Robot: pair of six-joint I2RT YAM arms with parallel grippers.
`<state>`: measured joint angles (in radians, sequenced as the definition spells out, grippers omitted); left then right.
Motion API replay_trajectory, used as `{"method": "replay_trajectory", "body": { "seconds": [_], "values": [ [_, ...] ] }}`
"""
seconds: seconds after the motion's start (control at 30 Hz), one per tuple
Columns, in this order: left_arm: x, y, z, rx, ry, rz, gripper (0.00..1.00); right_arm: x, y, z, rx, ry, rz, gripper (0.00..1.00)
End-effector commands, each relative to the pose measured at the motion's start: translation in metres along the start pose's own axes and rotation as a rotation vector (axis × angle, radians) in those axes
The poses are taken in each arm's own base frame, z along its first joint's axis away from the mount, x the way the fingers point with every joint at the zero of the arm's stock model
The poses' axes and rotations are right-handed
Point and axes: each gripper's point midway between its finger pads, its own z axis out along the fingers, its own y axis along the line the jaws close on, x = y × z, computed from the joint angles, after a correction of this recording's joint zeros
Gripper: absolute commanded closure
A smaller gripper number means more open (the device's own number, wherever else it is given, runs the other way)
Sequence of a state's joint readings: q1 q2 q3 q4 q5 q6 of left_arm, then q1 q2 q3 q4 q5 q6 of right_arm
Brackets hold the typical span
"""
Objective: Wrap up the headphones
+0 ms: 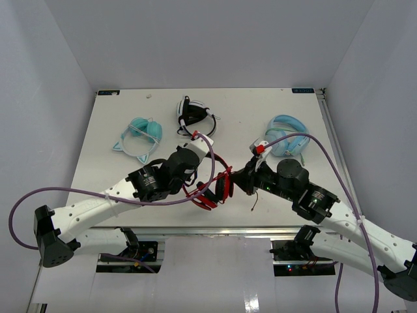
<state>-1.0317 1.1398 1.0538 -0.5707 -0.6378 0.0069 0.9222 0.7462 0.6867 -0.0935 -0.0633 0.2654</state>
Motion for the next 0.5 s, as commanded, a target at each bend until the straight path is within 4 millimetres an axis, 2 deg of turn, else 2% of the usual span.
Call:
{"method": "replay_trajectory", "body": {
  "seconds": [0.0,0.27,0.47],
  "values": [
    [-0.007,0.019,-0.002,-0.098,0.000,-0.002,1.00,-0.082,0.035,-0.006,-0.126,-0.221,-0.042,0.92],
    [-0.010,0.023,0.000,-0.159,0.024,-0.071,1.00,-0.083,0.051,0.005,-0.220,-0.208,-0.017,0.90],
    [-0.015,0.024,0.001,-0.185,0.027,-0.131,1.00,-0.082,0.052,0.017,-0.236,-0.203,0.016,0.90]
  ]
}}
